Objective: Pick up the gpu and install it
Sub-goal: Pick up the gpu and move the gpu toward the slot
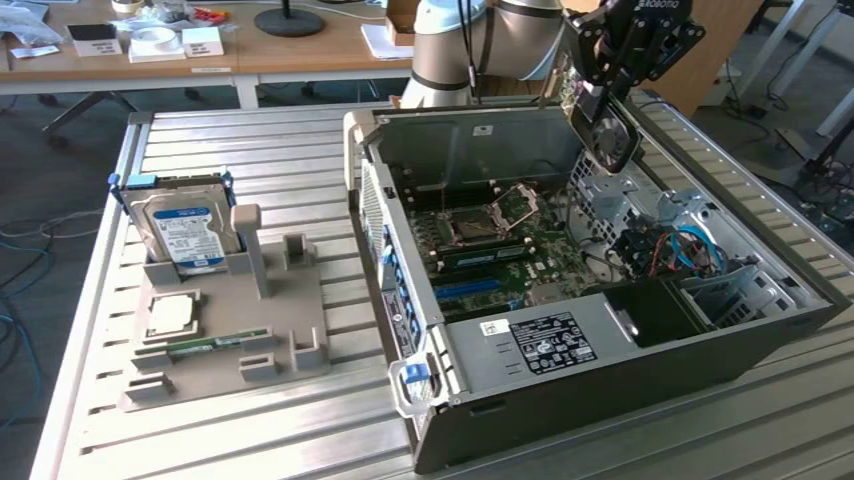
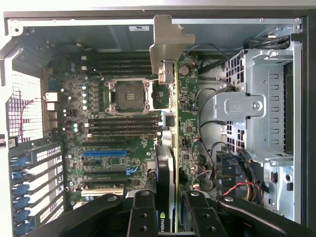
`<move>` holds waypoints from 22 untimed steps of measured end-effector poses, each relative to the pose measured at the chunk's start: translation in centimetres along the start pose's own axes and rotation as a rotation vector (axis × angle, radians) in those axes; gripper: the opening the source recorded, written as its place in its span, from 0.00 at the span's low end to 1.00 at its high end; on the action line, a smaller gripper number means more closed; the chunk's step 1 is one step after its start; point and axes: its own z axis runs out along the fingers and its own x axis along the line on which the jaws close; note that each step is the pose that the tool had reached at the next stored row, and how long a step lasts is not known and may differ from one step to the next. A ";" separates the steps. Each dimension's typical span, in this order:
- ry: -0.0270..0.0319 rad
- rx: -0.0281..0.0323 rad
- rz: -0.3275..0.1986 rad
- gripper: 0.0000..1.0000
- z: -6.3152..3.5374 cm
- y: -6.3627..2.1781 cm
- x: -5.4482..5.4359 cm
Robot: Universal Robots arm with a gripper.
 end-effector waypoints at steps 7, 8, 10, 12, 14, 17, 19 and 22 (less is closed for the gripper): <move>0.0000 -0.0001 0.000 0.27 0.02 0.05 -0.9; 0.0000 0.0000 0.000 0.27 0.03 0.06 -1.1; 0.0000 0.0000 0.000 0.27 0.04 0.08 -1.5; 0.0000 0.0000 0.000 0.27 0.05 0.11 -1.9; 0.0000 0.0000 0.000 0.27 0.06 0.14 -2.5; 0.0001 0.0000 0.000 0.27 0.07 0.18 -2.9; 0.0000 0.0000 0.000 0.27 0.07 0.18 -3.0; 0.0000 0.0000 0.000 0.27 0.08 0.18 -3.0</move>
